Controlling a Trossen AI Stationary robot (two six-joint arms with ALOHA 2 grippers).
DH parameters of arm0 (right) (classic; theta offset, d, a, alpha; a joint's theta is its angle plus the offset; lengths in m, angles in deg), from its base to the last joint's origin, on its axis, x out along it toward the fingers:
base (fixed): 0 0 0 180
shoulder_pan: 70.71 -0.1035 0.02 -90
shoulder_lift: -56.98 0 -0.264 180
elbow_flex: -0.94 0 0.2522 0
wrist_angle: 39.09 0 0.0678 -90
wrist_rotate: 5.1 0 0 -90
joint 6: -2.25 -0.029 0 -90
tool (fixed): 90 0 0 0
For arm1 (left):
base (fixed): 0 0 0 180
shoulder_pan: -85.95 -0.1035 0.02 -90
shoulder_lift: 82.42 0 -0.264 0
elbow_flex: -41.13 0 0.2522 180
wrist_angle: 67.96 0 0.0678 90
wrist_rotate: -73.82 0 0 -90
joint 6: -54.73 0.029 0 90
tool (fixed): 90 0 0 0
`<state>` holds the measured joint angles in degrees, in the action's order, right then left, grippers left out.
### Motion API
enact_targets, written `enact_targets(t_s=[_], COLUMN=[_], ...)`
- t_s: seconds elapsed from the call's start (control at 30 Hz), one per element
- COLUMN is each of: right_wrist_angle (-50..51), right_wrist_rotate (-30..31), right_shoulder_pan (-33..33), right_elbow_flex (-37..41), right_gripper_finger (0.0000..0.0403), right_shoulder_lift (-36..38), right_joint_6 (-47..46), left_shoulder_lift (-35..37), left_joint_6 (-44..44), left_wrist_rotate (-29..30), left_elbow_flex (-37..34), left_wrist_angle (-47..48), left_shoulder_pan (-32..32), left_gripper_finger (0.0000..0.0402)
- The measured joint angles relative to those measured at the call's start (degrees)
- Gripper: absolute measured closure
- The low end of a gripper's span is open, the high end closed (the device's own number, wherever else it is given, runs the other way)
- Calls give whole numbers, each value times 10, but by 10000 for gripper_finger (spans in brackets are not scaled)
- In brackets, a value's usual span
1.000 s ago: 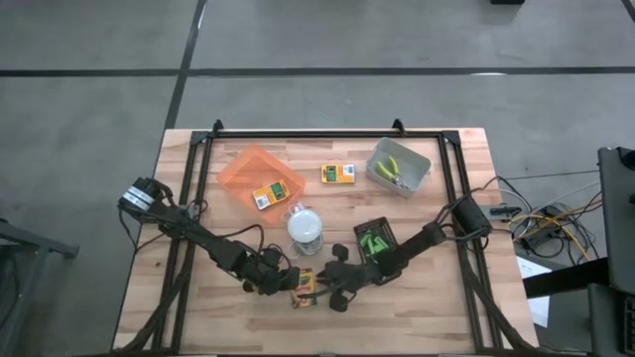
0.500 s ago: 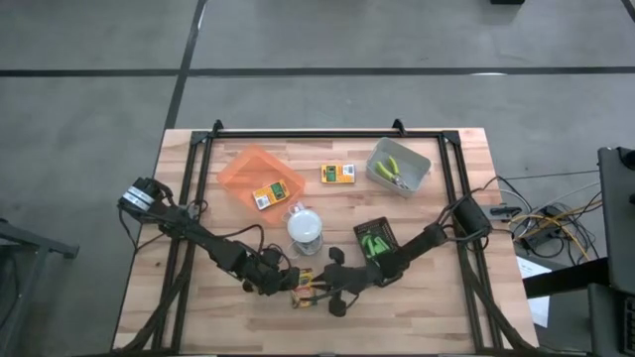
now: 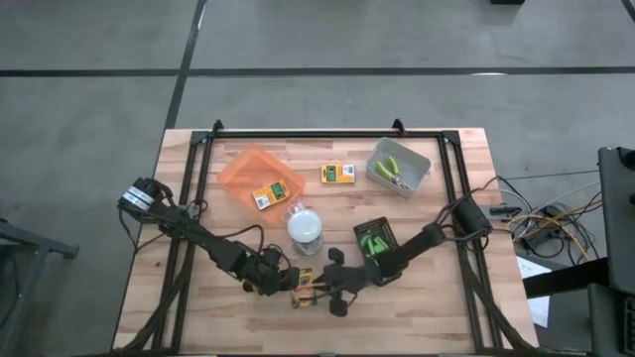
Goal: Pick & Place School Supplies
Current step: Put the box of crayon into the orange bin
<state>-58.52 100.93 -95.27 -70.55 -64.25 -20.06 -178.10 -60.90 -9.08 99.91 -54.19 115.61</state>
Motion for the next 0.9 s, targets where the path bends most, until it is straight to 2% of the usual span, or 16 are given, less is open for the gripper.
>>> enact_targets(t_s=[0.23,0.9], right_wrist_angle=[-7,-17], right_wrist_rotate=[-11,-11], right_shoulder_pan=[6,6], right_elbow_flex=[-12,-39], right_gripper_finger=[335,335], right_shoulder_lift=[-24,-20], right_joint_6=[-2,13], left_shoulder_lift=[0,0], left_joint_6=[0,0], left_wrist_rotate=[2,3], left_elbow_flex=[0,0], left_wrist_angle=[0,0], left_shoulder_pan=[0,0], left_gripper_finger=[241,241])
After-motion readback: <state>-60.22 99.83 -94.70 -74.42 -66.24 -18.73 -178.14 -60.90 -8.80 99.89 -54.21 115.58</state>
